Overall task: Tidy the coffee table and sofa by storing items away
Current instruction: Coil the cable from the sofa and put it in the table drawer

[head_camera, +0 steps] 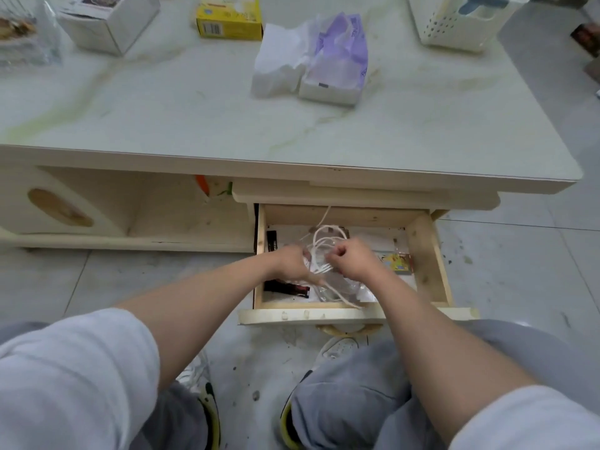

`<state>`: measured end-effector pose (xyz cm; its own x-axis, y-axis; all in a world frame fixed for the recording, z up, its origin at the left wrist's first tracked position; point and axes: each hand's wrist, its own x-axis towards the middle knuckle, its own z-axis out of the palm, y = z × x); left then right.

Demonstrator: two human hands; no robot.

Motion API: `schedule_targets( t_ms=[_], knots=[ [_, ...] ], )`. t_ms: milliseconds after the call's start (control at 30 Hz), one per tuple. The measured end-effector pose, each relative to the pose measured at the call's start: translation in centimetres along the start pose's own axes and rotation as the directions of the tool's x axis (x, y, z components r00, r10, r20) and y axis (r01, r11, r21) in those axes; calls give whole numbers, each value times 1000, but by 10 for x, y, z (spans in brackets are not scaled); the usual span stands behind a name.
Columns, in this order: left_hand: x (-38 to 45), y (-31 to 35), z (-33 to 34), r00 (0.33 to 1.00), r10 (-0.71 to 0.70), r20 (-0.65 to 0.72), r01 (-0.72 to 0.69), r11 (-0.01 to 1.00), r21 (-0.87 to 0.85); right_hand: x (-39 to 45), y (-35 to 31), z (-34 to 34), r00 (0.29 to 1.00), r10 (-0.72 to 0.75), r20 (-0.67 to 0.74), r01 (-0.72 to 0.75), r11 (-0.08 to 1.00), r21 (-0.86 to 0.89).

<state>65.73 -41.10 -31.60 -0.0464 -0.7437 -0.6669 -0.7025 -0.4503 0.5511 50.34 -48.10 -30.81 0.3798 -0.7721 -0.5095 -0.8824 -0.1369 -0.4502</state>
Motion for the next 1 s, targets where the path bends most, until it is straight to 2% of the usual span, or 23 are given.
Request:
schedule_targets(
  t_ms=[67,133,200,267,333,400,467,533,567,633,700,733,767,800,867,900,967,1000],
  knots=[
    [2,-2,-4,997,-24,-68,22,999,-36,8,9,-3,981,160,-109,-167,985,-53],
    [3,-3,-6,994,-54,-92,50,998,-45,11,17,-8,942,297,-157,-314,945,-91],
    [3,-1,-4,994,-96,-42,96,995,-10,11,23,-10,919,376,-118,-386,919,-79],
    [7,-1,0,989,-148,-3,148,985,93,6,19,-6,930,365,-47,-368,929,-49],
    [8,-2,3,985,-170,-18,171,974,151,8,16,0,940,337,44,-340,930,141],
    [7,-3,5,991,-131,-26,134,972,193,11,14,0,942,330,61,-331,882,335],
    [3,-2,7,996,-76,-53,86,966,245,7,15,-5,933,352,-74,-307,887,344],
    [0,-2,8,995,-45,-89,68,957,281,1,17,-13,860,394,-325,-289,900,327],
    [-1,-2,7,994,-36,-102,64,954,293,-2,14,-17,822,407,-399,-262,891,370],
    [-7,4,-1,994,-24,-106,52,961,271,-2,6,-24,812,401,-423,-182,864,470],
    [-13,11,-16,998,9,-67,5,977,215,2,-4,-32,880,343,-329,-143,850,506],
    [-20,16,-21,1000,26,3,-26,977,212,-3,-7,-38,935,275,-224,-145,874,464],
    [-26,20,-24,995,21,101,-45,970,239,-8,-11,-43,980,183,-74,-139,905,402],
    [-37,25,-21,979,-4,202,-58,952,301,-20,-14,-48,990,97,107,-127,935,331],
    [-53,27,-5,949,-48,312,-101,890,444,-37,-16,-50,914,44,403,-124,977,176],
    [-59,25,4,949,-39,312,-127,860,493,-46,-17,-48,873,71,483,-118,991,69],
    [-64,17,18,970,54,236,-176,825,536,-59,-16,-41,820,154,552,-65,982,-178],
    [-70,14,20,977,113,179,-194,816,545,-66,-18,-38,819,160,551,17,953,-302]
  ],
)
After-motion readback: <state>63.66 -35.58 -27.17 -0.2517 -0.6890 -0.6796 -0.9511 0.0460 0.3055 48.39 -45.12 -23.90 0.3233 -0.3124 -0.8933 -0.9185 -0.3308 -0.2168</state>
